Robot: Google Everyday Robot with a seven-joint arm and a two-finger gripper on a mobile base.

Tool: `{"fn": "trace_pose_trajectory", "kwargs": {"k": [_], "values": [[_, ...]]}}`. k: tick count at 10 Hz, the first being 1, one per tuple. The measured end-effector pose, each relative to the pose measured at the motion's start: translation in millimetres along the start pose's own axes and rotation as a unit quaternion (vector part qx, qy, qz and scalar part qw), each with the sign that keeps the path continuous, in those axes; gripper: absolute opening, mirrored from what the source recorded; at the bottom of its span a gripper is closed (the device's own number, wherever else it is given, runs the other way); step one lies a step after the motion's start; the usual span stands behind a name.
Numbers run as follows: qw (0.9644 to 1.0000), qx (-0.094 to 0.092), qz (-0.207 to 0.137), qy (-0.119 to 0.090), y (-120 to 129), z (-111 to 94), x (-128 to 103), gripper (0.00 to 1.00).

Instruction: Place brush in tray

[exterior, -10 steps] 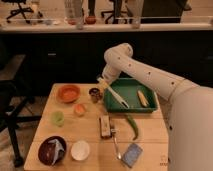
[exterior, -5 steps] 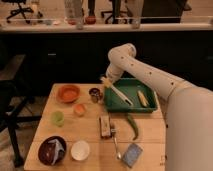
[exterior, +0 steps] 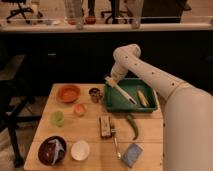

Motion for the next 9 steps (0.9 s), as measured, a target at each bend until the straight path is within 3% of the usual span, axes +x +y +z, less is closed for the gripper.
{"fn": "trace_pose_trajectory", "kwargs": {"k": [4, 9], "values": [[0.9996, 0.0, 0.023, 0.014, -19, 12, 17, 0.19], [0.9992, -0.002, 0.034, 0.022, -35, 19, 16, 0.19]]}}
